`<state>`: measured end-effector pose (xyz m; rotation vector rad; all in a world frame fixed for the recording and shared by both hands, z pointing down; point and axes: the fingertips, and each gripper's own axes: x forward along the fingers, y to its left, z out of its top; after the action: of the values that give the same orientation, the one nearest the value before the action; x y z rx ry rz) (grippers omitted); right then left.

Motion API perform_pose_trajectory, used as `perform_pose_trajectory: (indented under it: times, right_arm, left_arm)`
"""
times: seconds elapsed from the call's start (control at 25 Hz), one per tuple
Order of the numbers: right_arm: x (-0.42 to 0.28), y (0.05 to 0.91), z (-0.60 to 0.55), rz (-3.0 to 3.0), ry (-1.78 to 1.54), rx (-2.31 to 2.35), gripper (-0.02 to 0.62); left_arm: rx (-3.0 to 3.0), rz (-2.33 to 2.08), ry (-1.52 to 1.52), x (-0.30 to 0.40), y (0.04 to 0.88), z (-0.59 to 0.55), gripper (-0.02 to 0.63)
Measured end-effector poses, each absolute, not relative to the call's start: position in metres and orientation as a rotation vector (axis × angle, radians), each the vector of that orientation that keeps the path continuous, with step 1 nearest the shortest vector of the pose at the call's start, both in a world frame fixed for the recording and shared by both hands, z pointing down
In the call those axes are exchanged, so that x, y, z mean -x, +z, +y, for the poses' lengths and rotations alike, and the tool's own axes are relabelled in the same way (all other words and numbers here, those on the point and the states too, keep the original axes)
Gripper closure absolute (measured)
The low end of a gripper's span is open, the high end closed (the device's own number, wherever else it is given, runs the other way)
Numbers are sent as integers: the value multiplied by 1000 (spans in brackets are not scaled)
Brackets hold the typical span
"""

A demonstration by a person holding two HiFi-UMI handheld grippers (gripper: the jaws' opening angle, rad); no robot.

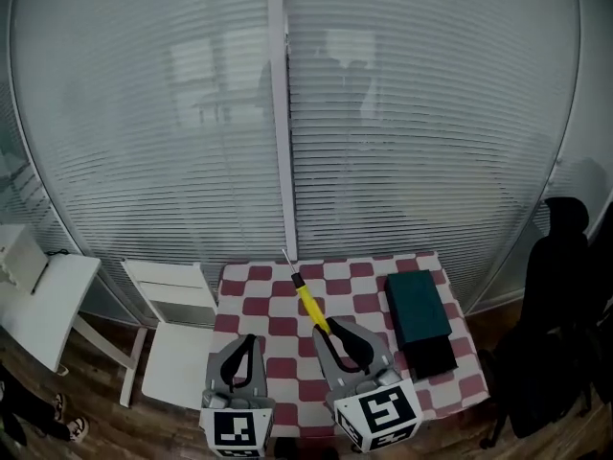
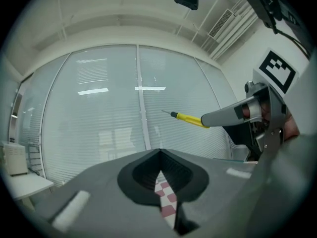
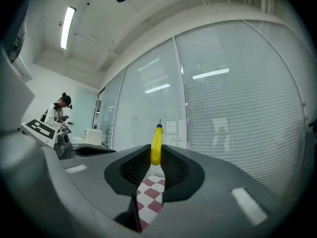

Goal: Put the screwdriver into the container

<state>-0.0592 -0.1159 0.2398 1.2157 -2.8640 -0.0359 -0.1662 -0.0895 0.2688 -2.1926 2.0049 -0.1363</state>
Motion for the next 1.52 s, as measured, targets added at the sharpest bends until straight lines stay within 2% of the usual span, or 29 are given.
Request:
perform_pose_trajectory:
  times: [0.36,1.0,1.2,1.52]
  right_arm:
    - [45,244,-85,-2882,-9,-1176,508]
    - [74,253,-45,-2805,-15,-1215,508]
    - [64,263,-39,-2730,-11,-1258,508]
    - [15,272,-43,-2661,-11,-1375,508]
  left_arm:
    - [2174,2015,-162,148,264,-54,606]
    - [2247,2008,-94,176,272,-7,606]
    - [2315,2008,-77,174,289,-6,606]
    - [2399,1938,-92,132,292,-27,606]
